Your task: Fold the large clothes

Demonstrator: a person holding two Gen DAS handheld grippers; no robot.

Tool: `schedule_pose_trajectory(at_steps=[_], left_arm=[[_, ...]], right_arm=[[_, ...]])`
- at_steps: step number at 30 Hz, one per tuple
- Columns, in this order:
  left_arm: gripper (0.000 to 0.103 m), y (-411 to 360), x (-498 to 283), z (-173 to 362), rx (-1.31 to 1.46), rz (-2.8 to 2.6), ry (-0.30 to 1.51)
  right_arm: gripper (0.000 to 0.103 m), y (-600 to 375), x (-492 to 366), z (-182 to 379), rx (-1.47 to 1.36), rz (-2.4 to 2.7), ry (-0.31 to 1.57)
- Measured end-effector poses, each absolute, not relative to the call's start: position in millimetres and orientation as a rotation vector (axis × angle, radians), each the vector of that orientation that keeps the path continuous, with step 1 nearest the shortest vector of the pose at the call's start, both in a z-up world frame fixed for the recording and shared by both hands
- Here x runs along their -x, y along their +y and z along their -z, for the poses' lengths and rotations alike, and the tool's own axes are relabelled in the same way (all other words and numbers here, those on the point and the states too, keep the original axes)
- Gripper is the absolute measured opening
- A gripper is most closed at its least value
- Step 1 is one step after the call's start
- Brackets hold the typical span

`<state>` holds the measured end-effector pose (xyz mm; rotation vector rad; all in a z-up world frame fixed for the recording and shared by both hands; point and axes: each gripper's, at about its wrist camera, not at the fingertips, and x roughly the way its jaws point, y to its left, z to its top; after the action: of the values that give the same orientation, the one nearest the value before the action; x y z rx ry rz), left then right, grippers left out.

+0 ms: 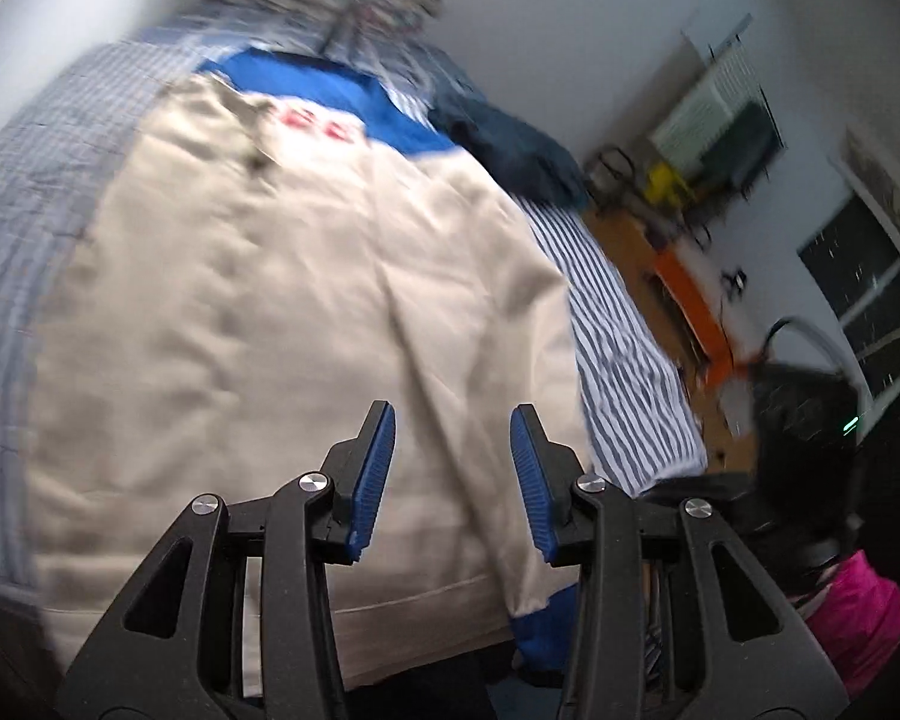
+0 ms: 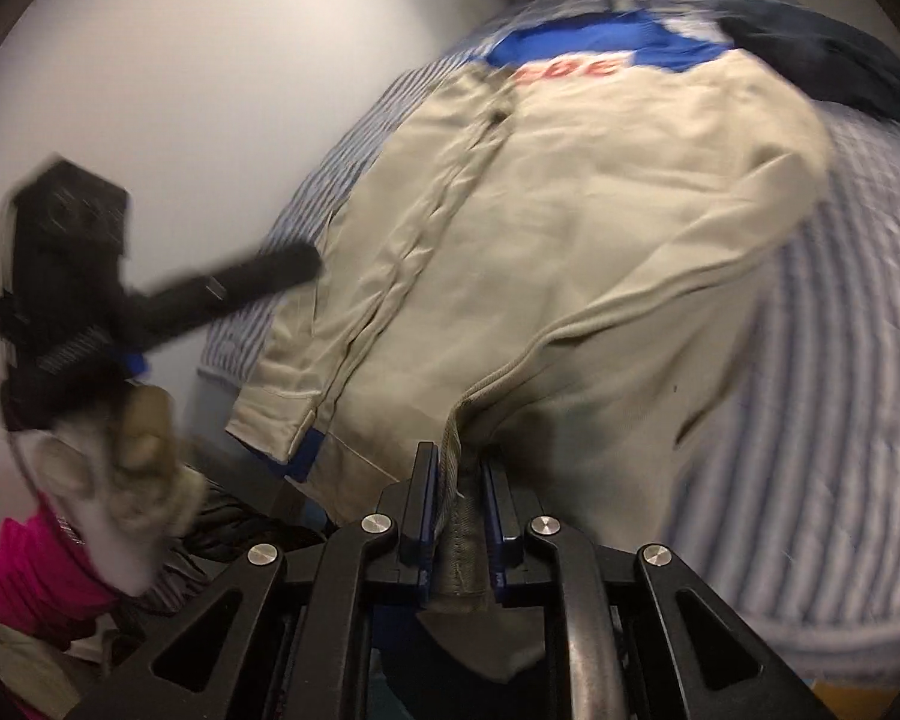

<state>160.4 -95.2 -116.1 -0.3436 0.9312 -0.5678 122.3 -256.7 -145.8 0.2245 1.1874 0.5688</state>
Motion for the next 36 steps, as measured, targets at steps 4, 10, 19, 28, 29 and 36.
schedule_pose_trajectory(at_steps=[4,10,19,28,29,36], left_arm=[[0.04,-68.3,-171.9,117.6,0.379,0.513,0.924],[0.04,-65.7,-172.8,154.5,0.432,0.527,1.035],[0.056,-106.0,-160.6,179.6,0.423,0.635,1.164],[0.055,-132.7,-161.9,196.4,0.302,0.627,1.203],[0.053,-134.2,-161.7,197.3,0.293,0.631,1.203],[0.012,-148.6,-160.9,208.8,0.243,0.67,1.236]], right_arm=[[0.012,-203.5,-130.7,179.4,-0.077,-0.61,1.244],[0.029,-207.3,-133.8,193.2,-0.127,-0.638,1.284],[0.049,-288.1,-116.1,147.4,-0.279,-0.62,1.191],[0.061,-401.9,-207.2,152.6,-0.605,-0.368,1.057],[0.061,-409.3,-216.6,155.8,-0.623,-0.344,1.049],[0.065,-455.3,-287.1,190.8,-0.766,-0.208,1.001]])
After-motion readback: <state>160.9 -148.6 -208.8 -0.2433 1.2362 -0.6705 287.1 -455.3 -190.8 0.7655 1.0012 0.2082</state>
